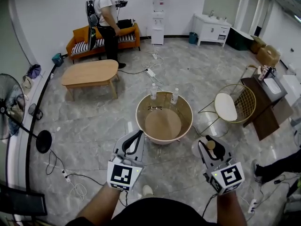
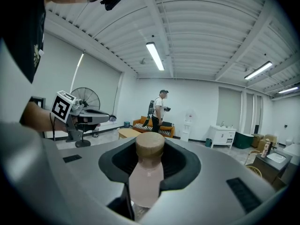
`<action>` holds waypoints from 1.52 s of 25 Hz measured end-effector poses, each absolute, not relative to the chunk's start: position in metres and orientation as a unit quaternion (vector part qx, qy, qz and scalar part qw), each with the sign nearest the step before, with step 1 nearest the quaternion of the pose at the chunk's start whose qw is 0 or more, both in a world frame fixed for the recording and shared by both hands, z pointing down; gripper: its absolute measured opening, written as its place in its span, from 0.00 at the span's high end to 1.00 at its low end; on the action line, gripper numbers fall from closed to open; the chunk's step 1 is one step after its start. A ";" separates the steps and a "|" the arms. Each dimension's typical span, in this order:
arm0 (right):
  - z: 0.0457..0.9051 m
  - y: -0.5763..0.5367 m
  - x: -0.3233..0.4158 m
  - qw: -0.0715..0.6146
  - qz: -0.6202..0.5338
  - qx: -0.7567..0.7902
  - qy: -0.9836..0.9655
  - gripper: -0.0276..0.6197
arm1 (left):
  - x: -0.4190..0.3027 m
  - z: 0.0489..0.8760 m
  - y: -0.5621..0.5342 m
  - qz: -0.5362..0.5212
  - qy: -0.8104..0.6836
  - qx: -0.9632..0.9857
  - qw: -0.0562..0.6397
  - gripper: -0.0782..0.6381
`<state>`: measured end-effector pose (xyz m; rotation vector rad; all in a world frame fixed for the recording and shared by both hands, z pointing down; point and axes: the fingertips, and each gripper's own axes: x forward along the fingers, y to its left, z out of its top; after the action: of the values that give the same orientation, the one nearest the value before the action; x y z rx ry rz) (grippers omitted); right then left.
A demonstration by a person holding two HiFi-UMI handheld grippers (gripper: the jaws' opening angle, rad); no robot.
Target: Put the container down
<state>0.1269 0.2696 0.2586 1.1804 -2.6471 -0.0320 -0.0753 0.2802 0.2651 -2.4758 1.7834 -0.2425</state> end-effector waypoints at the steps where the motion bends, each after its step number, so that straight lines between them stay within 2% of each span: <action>1: 0.258 0.268 0.125 0.122 -0.012 0.405 -0.906 0.75 | -0.078 0.265 0.278 -0.078 0.581 -0.809 0.039 0.87; 14: 0.263 0.257 0.088 0.132 0.007 0.410 -0.902 0.75 | -0.111 0.273 0.251 -0.074 0.559 -0.825 0.033 0.87; 23: 0.257 0.252 0.103 0.124 0.010 0.415 -0.901 0.75 | -0.092 0.258 0.246 -0.046 0.551 -0.832 0.055 0.87; 31: 0.266 0.215 0.116 0.120 0.017 0.395 -0.911 0.75 | -0.076 0.268 0.217 -0.069 0.554 -0.829 0.035 0.87; 38: 0.276 0.165 0.120 0.117 0.023 0.365 -0.923 0.75 | -0.082 0.264 0.183 -0.050 0.601 -0.798 0.014 0.87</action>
<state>0.1205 0.1653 0.2765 1.0694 -2.7024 0.0675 -0.0822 0.1834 0.2644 -2.4836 1.8710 -0.1549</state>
